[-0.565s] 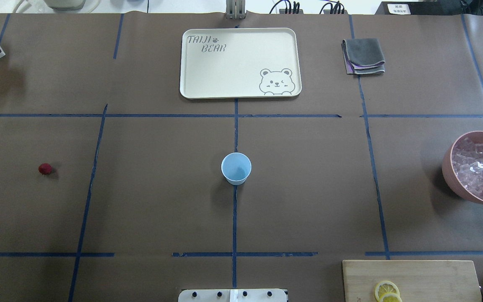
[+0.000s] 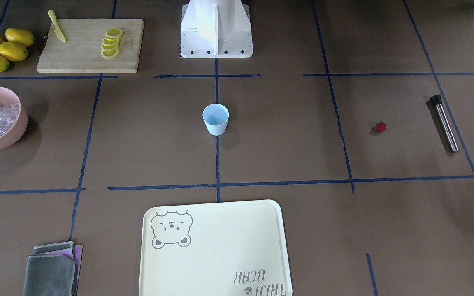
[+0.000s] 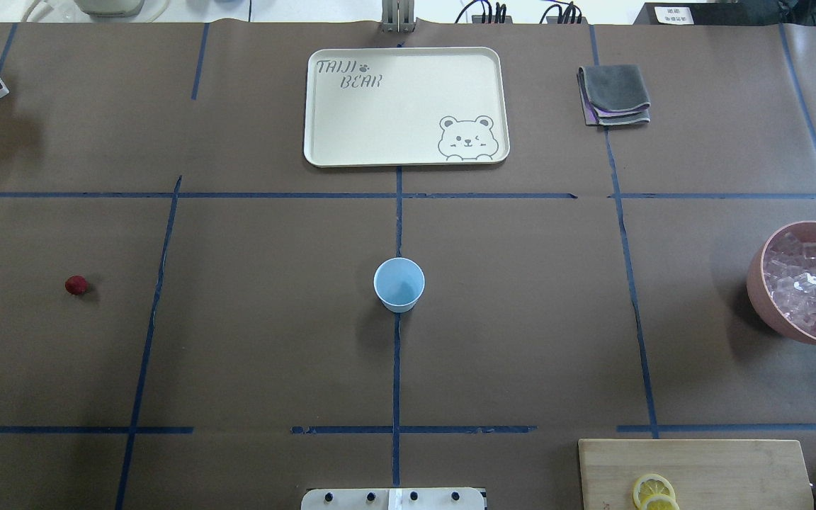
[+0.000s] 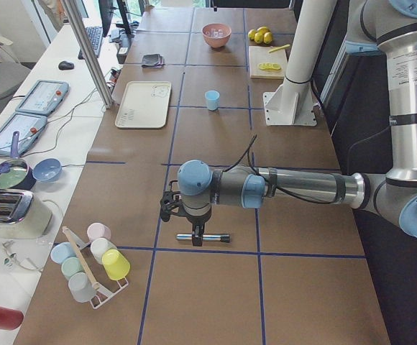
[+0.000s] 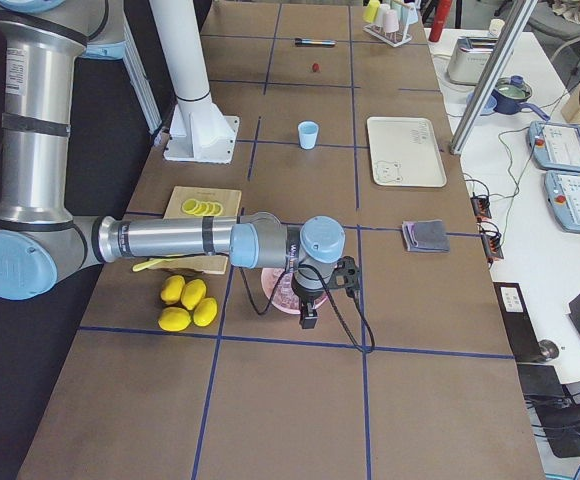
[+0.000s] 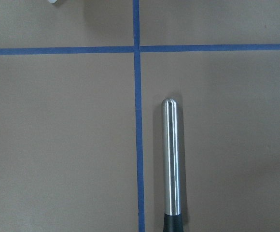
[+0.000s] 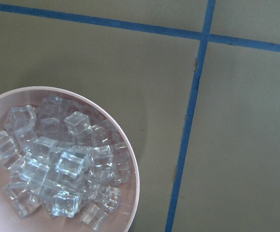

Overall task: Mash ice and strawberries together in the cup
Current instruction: 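Position the right gripper above the pink bowl of ice cubes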

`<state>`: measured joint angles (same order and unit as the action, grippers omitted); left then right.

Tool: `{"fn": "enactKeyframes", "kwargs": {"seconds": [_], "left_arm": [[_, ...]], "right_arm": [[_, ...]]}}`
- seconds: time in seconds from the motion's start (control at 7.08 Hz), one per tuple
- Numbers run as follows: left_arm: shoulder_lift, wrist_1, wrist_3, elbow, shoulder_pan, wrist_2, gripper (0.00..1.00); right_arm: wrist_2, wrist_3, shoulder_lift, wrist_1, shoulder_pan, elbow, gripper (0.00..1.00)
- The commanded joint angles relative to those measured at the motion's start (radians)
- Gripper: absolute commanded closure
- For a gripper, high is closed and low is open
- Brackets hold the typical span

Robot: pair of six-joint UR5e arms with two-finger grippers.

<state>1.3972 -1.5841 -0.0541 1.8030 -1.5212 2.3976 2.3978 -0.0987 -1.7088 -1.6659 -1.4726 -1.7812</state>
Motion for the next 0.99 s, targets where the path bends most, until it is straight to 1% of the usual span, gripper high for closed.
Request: {"fn": "enactKeyframes", "kwargs": {"seconds": [0.0, 0.42, 0.85], "left_arm": [[-0.003, 0.001, -0.003, 0.001, 0.003, 0.002, 0.0], [-0.009, -0.002, -0.003, 0.001, 0.003, 0.002, 0.0], [-0.009, -0.005, 0.0, 0.01, 0.003, 0.002, 0.0]], "right_arm": [[0.027, 0.002, 0.0, 0.0, 0.0, -0.001, 0.01], [0.035, -0.001, 0.0, 0.002, 0.002, -0.006, 0.0], [0.038, -0.004, -0.002, 0.037, 0.003, -0.003, 0.0]]}}
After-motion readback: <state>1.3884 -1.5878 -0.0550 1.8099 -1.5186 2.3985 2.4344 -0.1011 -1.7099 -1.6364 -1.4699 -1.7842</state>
